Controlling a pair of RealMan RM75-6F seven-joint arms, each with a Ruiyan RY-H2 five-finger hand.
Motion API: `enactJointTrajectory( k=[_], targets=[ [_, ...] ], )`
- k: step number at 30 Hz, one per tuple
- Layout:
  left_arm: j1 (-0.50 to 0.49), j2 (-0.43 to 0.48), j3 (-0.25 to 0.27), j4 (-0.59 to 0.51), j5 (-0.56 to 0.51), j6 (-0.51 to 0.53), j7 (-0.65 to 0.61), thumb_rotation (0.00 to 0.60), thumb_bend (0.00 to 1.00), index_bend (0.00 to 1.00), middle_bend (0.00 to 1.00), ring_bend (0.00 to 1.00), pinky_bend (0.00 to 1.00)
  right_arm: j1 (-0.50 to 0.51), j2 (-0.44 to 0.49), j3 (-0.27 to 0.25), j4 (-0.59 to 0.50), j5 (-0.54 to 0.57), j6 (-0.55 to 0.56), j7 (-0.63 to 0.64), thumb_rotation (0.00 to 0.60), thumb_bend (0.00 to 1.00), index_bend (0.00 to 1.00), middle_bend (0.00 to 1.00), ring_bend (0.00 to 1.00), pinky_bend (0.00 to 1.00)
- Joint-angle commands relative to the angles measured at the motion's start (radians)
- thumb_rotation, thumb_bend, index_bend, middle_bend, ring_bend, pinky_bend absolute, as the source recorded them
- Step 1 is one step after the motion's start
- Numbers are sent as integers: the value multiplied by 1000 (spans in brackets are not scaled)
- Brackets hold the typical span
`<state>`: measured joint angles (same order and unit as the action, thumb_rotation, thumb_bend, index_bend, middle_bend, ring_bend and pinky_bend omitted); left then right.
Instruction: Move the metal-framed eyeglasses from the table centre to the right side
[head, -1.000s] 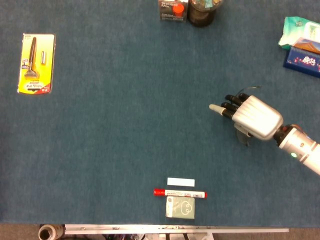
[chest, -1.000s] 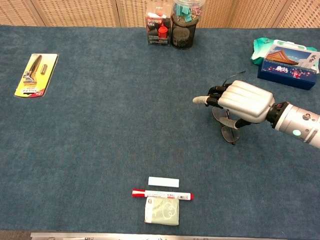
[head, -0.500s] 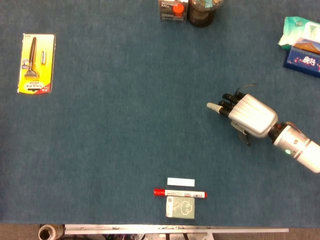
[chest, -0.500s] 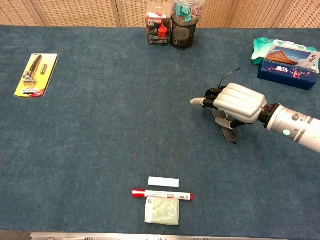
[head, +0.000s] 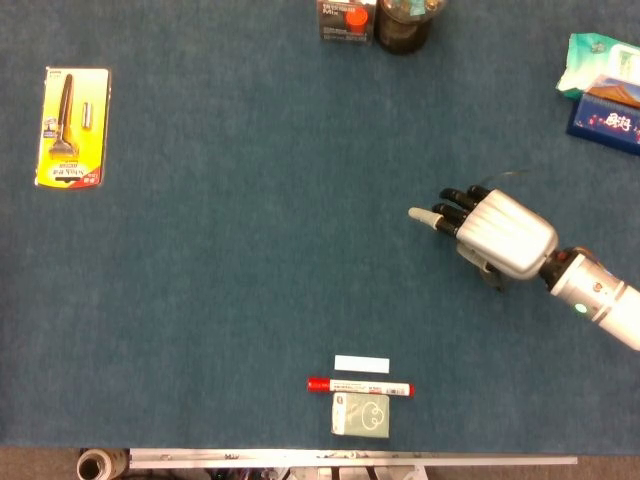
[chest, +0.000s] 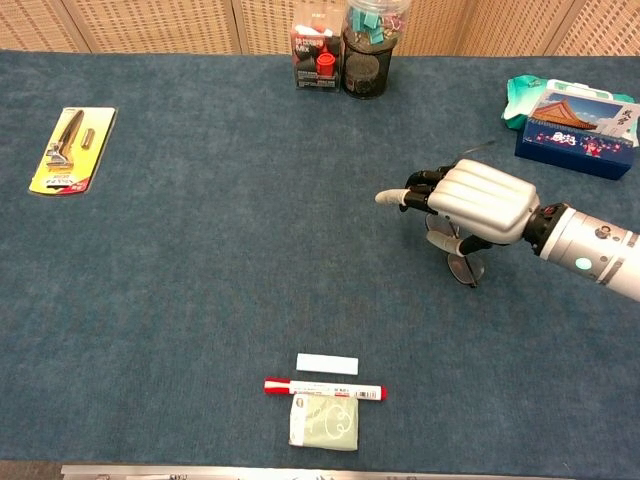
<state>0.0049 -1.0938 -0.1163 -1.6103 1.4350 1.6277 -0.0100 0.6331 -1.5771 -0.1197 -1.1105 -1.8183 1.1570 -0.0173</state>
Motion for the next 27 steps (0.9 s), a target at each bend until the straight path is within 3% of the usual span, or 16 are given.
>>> enactJointTrajectory(
  k=[1,7,12,22,27],
  targets=[
    [2,1,0,-2,0,3,-2,600,271,500,446,354,441,0,59,2,-92,-16,38,-27,600,425,145,335,213,400],
    [1,-1,1,-2,0,0,8,600,271,500,446,354,442,-4,131,10,-223,-36,77,-78,600,426,145,335,213,400],
    [0,-1,0,-4,-2,-2,12,600,271,500,446,354,442,3,160,59,-269,-27,109,-108,600,425,145,335,213,400],
    [1,2,-1,-4,-4,-2,2,600,271,500,446,354,441,15,157,150,-225,48,117,-121,600,404,145,335,212,400],
    [1,2,-1,-3,-2,-2,3,600,271,500,446,354,441,15,139,177,-160,87,114,-114,600,306,145,335,212,400]
  ],
)
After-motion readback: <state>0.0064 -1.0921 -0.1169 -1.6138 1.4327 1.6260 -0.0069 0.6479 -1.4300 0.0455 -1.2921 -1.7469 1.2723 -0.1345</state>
